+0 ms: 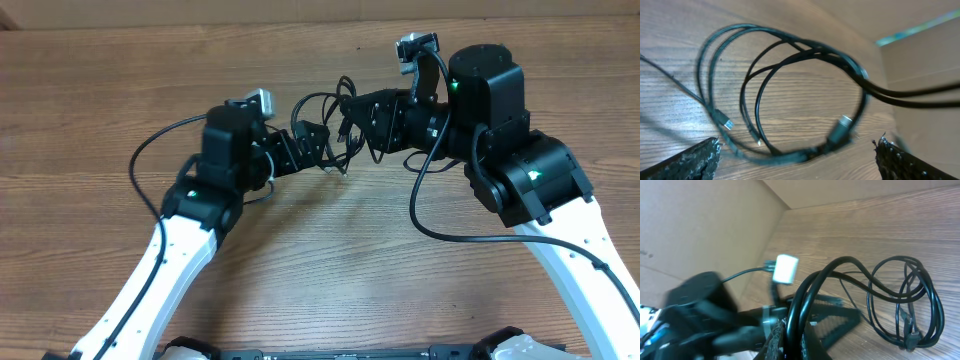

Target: Untangle cables

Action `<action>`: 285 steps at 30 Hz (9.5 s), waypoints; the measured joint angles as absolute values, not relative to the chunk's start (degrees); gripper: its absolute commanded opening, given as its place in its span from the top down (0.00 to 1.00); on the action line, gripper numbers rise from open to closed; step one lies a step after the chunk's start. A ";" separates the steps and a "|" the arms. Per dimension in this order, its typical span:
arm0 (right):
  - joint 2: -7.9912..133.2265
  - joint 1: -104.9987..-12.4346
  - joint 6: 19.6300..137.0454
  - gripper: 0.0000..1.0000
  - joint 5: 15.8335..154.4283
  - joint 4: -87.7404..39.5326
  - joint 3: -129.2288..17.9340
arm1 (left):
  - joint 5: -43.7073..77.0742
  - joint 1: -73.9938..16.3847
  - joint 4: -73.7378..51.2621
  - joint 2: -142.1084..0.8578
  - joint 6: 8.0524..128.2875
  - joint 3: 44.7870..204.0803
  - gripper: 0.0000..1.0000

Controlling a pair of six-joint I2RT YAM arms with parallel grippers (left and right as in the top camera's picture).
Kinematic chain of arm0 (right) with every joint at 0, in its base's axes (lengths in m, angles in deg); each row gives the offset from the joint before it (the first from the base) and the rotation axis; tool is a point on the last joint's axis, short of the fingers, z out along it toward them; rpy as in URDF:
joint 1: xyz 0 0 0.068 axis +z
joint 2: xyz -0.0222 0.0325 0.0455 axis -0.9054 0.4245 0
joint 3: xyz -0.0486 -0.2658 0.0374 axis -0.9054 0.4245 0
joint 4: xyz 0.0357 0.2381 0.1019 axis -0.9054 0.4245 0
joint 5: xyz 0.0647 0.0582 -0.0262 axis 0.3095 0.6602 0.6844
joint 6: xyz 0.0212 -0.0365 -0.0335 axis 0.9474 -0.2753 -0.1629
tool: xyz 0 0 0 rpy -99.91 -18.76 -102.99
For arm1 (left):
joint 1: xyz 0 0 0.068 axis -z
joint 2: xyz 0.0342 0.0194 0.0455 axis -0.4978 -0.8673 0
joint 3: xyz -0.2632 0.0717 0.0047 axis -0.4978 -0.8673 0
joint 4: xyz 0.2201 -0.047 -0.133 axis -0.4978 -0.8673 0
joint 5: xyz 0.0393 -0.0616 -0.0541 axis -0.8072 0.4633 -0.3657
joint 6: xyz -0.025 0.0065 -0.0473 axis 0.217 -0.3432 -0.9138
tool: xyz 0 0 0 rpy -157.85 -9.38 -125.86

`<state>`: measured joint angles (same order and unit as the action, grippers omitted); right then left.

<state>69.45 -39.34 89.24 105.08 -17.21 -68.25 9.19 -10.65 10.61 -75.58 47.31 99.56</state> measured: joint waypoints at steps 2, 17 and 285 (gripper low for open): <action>69.34 -39.32 89.20 0.96 105.45 -17.69 -68.25 | 8.44 -9.93 10.94 -77.98 46.19 99.56 0.06; 67.68 -39.34 89.20 0.96 106.28 -16.84 -68.25 | 8.51 -9.58 6.24 -88.84 22.02 99.56 0.70; 95.83 -31.41 85.42 0.96 103.83 -19.77 -86.15 | 35.17 -30.30 2.96 -70.24 25.01 100.46 0.37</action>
<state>95.83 -31.41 85.42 103.83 -19.77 -86.15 35.17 -30.30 2.96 -70.24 25.01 100.46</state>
